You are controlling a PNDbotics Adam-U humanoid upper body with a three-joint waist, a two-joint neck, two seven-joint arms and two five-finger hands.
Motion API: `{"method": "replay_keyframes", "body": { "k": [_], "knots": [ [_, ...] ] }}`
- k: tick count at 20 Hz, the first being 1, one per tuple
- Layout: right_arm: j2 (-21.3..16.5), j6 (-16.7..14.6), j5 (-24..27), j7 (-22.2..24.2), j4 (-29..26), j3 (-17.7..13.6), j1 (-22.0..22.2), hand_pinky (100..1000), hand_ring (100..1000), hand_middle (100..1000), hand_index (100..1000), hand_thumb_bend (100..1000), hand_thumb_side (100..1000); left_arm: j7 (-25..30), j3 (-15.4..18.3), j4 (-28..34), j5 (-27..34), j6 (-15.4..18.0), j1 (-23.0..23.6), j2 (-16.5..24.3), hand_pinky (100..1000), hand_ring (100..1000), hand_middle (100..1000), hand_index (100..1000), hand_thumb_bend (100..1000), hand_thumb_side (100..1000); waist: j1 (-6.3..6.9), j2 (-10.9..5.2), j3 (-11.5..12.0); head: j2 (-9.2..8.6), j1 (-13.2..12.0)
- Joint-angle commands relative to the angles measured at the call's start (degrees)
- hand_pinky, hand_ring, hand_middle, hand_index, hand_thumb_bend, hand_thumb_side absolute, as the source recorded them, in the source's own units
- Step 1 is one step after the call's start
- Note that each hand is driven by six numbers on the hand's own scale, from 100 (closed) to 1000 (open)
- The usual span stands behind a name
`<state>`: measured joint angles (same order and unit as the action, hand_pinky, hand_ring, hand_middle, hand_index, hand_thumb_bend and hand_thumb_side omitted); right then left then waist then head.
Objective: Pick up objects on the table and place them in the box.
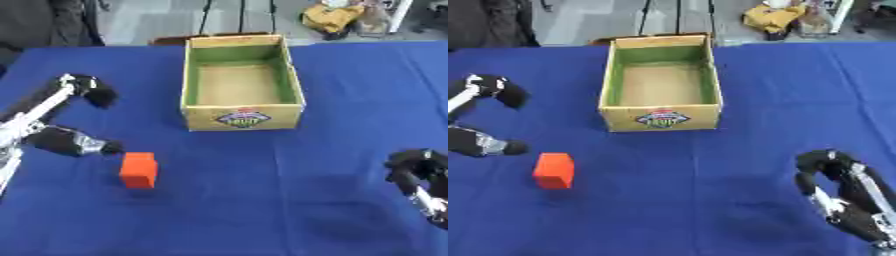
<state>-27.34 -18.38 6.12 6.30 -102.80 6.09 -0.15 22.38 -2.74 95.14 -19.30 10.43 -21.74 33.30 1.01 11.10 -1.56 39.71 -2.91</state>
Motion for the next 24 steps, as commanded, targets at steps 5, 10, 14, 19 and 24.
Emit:
{"method": "replay_keyframes", "body": {
  "k": [5, 10, 14, 19, 24],
  "knots": [
    [-0.61, 0.01, -0.14, 0.03, -0.83, -0.06, -0.34, 753, 507, 415, 693, 377, 483, 1.0, -1.2, 0.94, -2.05, 0.31, -1.83, 0.99, 657, 613, 585, 743, 803, 461, 0.14, -0.77, -0.17, -0.26, 0.08],
    [-0.63, 0.03, -0.11, 0.06, -0.81, -0.04, -0.36, 753, 507, 415, 694, 374, 484, 1.74, -2.35, 0.21, -3.62, 0.4, -2.89, 0.81, 659, 613, 584, 742, 754, 338, 0.2, -0.8, -0.34, -0.39, 0.2],
    [-0.62, 0.05, -0.12, 0.1, -0.78, -0.01, -0.36, 753, 507, 415, 694, 372, 484, 3.22, -3.36, -0.63, -4.92, 0.72, -3.79, 0.71, 663, 614, 584, 741, 680, 213, 0.26, -0.81, -0.49, -0.57, 0.32],
    [-0.61, 0.09, -0.08, 0.14, -0.76, 0.04, -0.4, 754, 507, 415, 694, 370, 485, 4.7, -4.11, -2.39, -6.39, 0.79, -4.55, 0.09, 662, 613, 584, 745, 655, 194, 0.32, -0.84, -0.6, -0.84, 0.39],
    [-0.62, 0.1, -0.04, 0.16, -0.76, 0.08, -0.43, 754, 507, 415, 694, 369, 485, 5.56, -4.86, -4.05, -7.64, 1.04, -5.08, -0.81, 660, 613, 584, 745, 651, 204, 0.32, -0.85, -0.64, -0.96, 0.32]
  ]
}}
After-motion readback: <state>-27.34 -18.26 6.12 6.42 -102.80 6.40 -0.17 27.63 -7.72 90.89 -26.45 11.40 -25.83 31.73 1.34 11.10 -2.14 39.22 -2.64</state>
